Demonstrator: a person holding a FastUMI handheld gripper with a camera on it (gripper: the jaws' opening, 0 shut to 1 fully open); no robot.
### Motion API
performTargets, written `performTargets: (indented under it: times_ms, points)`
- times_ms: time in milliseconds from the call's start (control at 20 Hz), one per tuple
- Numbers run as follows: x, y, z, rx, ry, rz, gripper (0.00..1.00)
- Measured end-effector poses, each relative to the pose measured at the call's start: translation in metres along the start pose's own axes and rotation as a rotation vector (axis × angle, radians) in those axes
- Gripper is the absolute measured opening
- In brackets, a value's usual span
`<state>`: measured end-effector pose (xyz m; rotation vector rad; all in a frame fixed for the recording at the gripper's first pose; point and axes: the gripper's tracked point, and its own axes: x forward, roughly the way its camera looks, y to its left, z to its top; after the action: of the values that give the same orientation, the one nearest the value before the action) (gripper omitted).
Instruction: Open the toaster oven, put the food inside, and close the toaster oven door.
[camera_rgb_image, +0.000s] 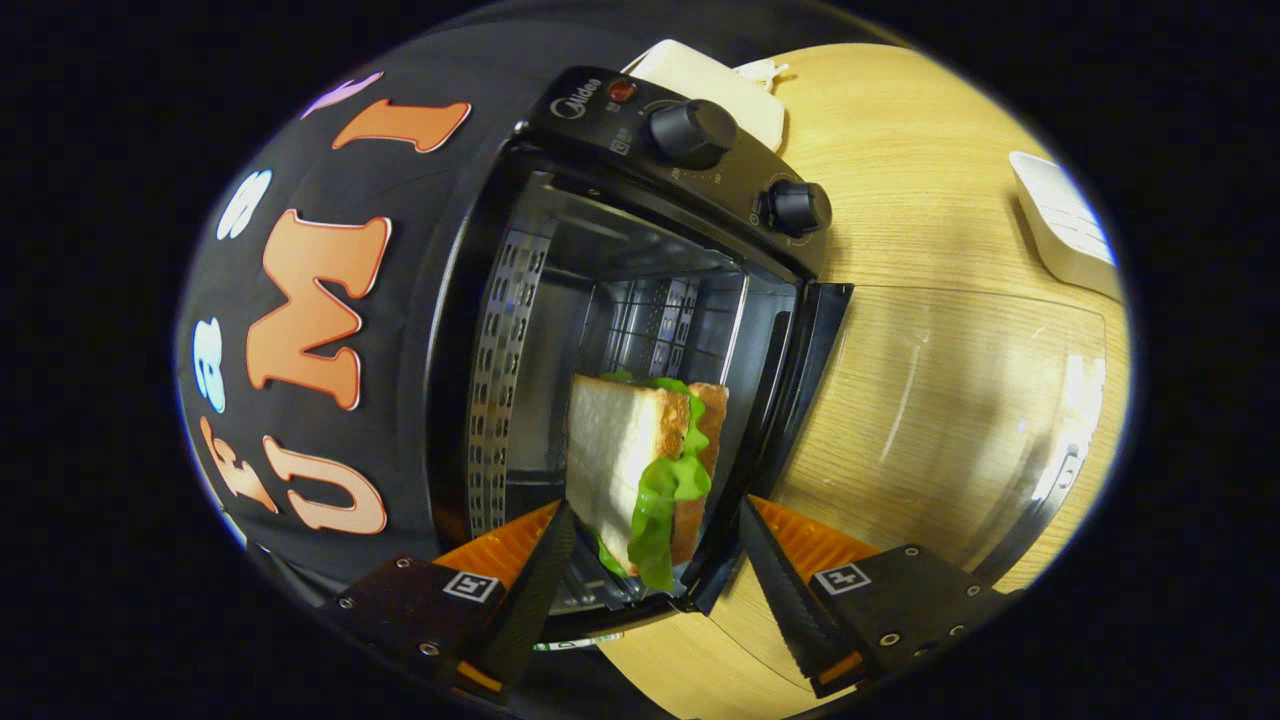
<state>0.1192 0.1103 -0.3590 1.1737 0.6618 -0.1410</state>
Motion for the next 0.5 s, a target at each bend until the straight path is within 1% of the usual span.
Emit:
performTargets:
  times_ms: [100,250,500]
  points:
    - [-0.017,-0.010,-0.005,-0.062,0.006,-0.047,0.98]
    - [-0.051,-0.015,-0.014,-0.260,0.022,-0.078,0.98]
    - [-0.108,-0.039,-0.024,-0.574,0.111,-0.140,0.98]
